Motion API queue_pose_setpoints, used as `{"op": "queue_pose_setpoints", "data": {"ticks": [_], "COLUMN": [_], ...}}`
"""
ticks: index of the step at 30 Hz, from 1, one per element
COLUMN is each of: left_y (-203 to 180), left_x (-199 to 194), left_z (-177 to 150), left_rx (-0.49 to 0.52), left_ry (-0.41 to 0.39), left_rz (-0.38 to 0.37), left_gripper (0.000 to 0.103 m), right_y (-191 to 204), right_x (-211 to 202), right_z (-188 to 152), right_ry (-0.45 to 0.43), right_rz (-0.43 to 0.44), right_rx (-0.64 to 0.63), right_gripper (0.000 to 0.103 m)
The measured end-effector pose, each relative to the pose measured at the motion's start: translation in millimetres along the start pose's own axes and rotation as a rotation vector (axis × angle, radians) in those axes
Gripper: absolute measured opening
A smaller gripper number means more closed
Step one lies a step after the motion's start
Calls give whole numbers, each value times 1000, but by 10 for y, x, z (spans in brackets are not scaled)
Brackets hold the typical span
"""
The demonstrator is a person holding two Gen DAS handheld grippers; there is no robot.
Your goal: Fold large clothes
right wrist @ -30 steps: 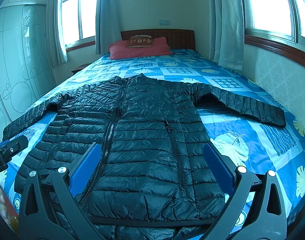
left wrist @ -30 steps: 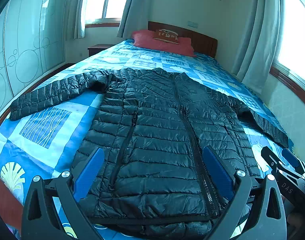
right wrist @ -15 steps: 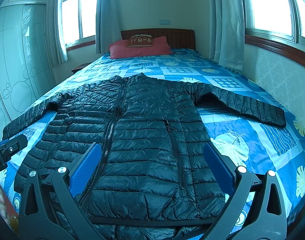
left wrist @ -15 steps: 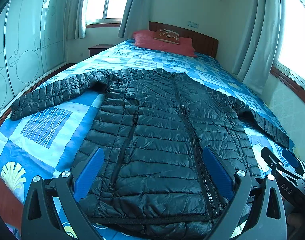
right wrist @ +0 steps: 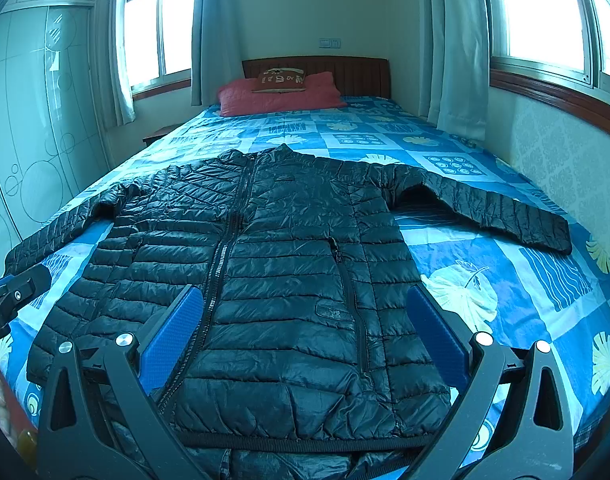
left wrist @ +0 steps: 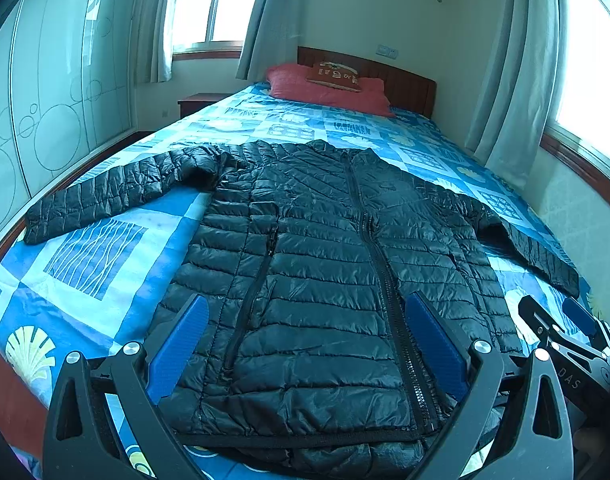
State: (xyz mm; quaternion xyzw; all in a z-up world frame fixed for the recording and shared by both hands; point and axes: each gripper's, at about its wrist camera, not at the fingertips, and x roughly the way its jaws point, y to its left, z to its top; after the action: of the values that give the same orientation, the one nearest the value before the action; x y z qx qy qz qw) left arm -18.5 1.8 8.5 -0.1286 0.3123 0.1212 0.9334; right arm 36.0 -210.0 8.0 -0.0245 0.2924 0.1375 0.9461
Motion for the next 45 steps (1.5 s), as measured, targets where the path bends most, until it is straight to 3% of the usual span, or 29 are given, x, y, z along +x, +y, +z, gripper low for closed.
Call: {"op": "queue_pose_setpoints", "data": {"ticks": [45], "left_y": [-205], "left_x": [-226], "left_z": [-46], "left_rx": [31], "left_ry": [-36], "left_rz": [1], "left_gripper": [98], "right_y": [83], "right_x": [-262], "right_z": [37], "right_ry": [-40], "right_rz": [-8], "right_rx": [-32], "right_gripper": [101]}}
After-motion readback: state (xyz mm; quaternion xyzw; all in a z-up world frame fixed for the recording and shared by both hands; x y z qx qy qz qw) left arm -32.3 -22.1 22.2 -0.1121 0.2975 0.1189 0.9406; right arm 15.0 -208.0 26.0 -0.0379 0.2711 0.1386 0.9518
